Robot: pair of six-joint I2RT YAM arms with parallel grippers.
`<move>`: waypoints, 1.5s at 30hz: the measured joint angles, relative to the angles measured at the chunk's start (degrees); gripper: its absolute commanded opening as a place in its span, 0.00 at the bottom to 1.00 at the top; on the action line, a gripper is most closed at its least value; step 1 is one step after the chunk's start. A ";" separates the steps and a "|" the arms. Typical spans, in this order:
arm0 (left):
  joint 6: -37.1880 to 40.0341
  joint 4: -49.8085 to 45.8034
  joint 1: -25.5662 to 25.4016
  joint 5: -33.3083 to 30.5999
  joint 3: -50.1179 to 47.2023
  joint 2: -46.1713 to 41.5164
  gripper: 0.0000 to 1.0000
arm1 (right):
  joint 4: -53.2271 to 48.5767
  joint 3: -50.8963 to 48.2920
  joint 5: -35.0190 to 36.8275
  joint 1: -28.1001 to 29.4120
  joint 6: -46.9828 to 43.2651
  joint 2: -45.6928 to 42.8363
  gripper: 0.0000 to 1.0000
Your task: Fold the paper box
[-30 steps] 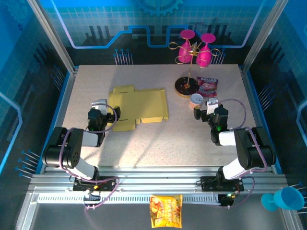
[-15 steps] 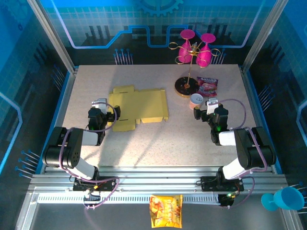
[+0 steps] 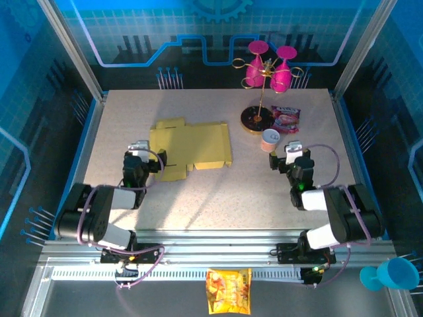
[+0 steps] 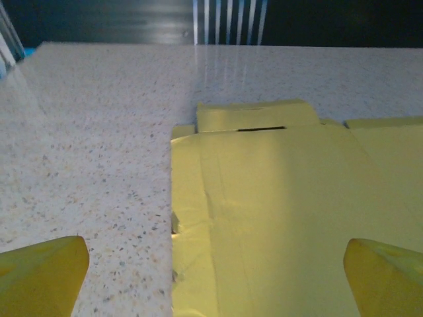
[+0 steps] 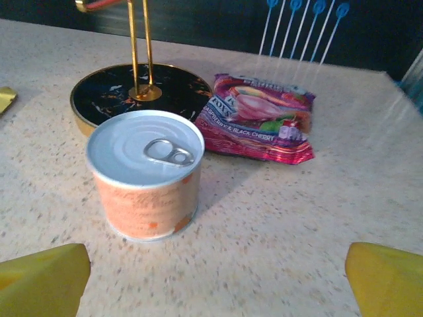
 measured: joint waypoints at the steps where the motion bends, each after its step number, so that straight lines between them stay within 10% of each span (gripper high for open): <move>1: 0.63 -1.49 -2.16 -1.60 -0.33 -3.65 0.99 | -2.03 -0.22 1.97 2.34 -0.33 -3.98 1.00; 5: -7.98 -20.09 -6.84 -8.17 8.00 -19.54 0.99 | -27.47 14.47 5.99 5.60 12.98 -21.49 1.00; 9: -29.09 -42.01 1.55 -3.91 28.00 -20.59 0.94 | -39.85 29.79 -3.89 -3.80 32.41 -23.96 0.94; 16: -41.55 -69.59 6.54 11.04 54.23 9.40 0.50 | -63.60 43.95 -9.27 9.94 38.93 -3.65 0.67; 21: -43.41 -81.00 5.01 18.10 57.53 25.57 0.42 | -69.55 44.37 -14.51 18.56 40.19 2.91 0.63; 31: -45.70 -83.82 -4.50 19.50 53.27 26.86 0.42 | -70.90 51.25 -25.46 22.03 42.64 15.74 0.64; 45: -42.45 -83.95 8.28 25.51 47.91 21.16 0.37 | -68.28 57.57 -34.53 33.57 51.28 32.28 0.61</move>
